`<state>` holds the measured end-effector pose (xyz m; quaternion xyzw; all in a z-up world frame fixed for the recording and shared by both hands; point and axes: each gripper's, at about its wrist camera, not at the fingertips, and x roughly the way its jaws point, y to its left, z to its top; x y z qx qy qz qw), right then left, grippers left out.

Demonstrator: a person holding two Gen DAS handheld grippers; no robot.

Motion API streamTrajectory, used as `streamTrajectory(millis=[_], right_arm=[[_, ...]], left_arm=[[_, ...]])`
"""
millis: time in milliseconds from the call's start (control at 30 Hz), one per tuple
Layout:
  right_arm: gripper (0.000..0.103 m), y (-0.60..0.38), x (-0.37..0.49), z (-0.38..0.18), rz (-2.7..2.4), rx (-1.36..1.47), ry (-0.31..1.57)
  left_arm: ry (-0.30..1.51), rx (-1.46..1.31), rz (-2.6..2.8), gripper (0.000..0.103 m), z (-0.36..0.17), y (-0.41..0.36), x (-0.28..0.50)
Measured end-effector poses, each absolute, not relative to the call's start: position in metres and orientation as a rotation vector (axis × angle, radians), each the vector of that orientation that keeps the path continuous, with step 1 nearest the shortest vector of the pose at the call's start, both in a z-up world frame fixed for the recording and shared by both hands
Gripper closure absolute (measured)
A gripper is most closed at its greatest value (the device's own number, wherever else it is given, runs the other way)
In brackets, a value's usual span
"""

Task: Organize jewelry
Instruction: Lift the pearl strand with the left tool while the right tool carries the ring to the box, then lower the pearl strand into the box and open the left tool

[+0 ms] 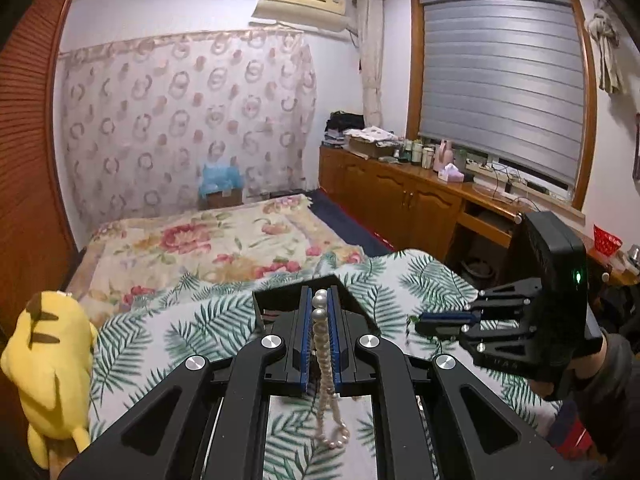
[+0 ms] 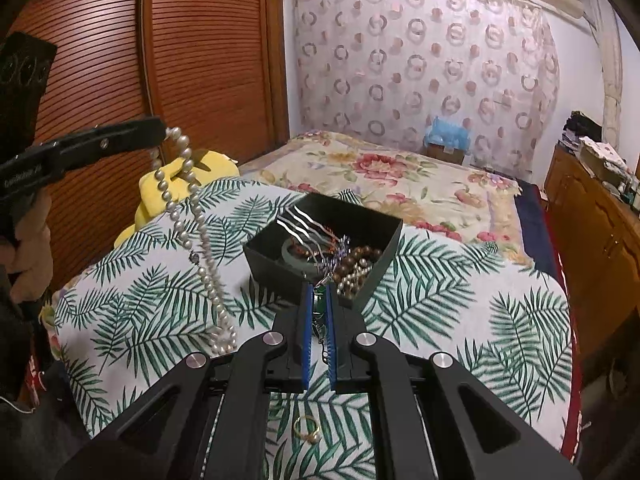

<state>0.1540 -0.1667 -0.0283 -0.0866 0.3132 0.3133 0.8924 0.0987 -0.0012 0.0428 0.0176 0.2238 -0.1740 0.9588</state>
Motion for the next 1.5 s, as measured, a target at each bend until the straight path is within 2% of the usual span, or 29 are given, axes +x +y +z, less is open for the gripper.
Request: streamTrajectory(millis=[667, 1133, 1500], right_arm=[[0.096, -0.147, 0.217, 0.001, 0.717, -0.177, 0.614], [0.095, -0.135, 0.244, -0.040, 0.732, -0.166, 0.702], [0.095, -0.131, 0.248, -0.046, 0.736, -0.165, 0.709]], left_arm=[[0.374, 0.035, -0.342, 0.096, 0.110, -0.016, 0.164], [0.505, 0.021, -0.343, 0.096, 0.061, -0.017, 0.197], [0.561, 0.029, -0.336, 0.096, 0.037, -0.017, 0.204]])
